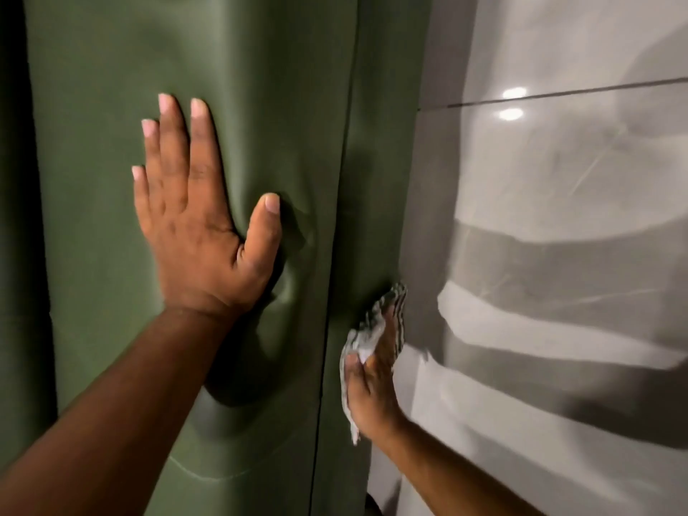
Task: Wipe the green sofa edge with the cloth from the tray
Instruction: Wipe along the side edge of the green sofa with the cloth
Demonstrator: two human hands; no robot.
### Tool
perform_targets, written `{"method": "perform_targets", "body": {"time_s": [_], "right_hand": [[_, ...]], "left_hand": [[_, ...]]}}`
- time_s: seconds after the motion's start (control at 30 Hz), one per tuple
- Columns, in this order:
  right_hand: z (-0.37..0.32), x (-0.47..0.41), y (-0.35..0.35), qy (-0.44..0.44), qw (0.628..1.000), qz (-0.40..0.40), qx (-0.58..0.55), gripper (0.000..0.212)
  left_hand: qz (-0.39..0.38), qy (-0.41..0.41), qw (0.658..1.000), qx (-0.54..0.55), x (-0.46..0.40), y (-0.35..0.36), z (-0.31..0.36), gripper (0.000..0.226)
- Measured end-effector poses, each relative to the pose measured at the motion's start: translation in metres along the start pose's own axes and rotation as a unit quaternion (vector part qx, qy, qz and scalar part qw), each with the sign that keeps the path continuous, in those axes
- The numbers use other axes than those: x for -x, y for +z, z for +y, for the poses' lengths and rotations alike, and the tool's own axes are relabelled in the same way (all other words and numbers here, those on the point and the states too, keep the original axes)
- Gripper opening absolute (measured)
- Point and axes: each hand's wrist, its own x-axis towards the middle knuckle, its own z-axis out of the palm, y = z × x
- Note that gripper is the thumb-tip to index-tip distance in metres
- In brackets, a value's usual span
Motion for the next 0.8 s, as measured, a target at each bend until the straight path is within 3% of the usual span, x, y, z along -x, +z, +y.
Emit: {"method": "perform_targets", "body": {"time_s": [0.07, 0.13, 0.27, 0.33, 0.4, 0.47, 0.53, 0.7, 0.8], "right_hand": [[-0.021, -0.04, -0.005, 0.024, 0.997, 0.065, -0.025, 0.075], [-0.042, -0.091, -0.018, -0.005, 0.993, 0.111, -0.05, 0.08], [-0.071, -0.131, -0.028, -0.068, 0.989, 0.114, -0.061, 0.071], [-0.051, -0.114, -0.025, -0.057, 0.986, 0.113, -0.108, 0.063], [-0.015, -0.068, -0.018, -0.001, 0.991, 0.053, -0.121, 0.062], [0.017, -0.014, -0.015, 0.005, 0.998, -0.028, -0.062, 0.065], [0.034, 0.002, -0.014, -0.003, 0.999, -0.044, -0.032, 0.069], [-0.052, -0.092, -0.025, -0.085, 0.993, 0.081, -0.029, 0.072], [-0.114, -0.162, -0.039, -0.174, 0.978, 0.112, 0.024, 0.068]], "left_hand": [[0.002, 0.007, 1.0, 0.0, 0.001, 0.0, 0.0, 0.081], [0.004, 0.003, 1.0, -0.001, 0.003, 0.001, 0.0, 0.081], [0.007, 0.003, 1.0, 0.006, 0.002, 0.002, 0.0, 0.081], [0.006, 0.007, 1.0, 0.004, 0.001, 0.001, -0.001, 0.081], [0.007, 0.002, 1.0, 0.01, 0.002, 0.0, 0.0, 0.081], [0.005, 0.0, 1.0, 0.016, 0.002, -0.001, 0.001, 0.08], [0.004, 0.004, 1.0, 0.012, 0.001, 0.001, 0.0, 0.08], [-0.006, 0.004, 1.0, 0.023, 0.003, 0.0, -0.001, 0.081], [-0.006, 0.001, 1.0, 0.017, 0.002, 0.0, -0.002, 0.081]]}}
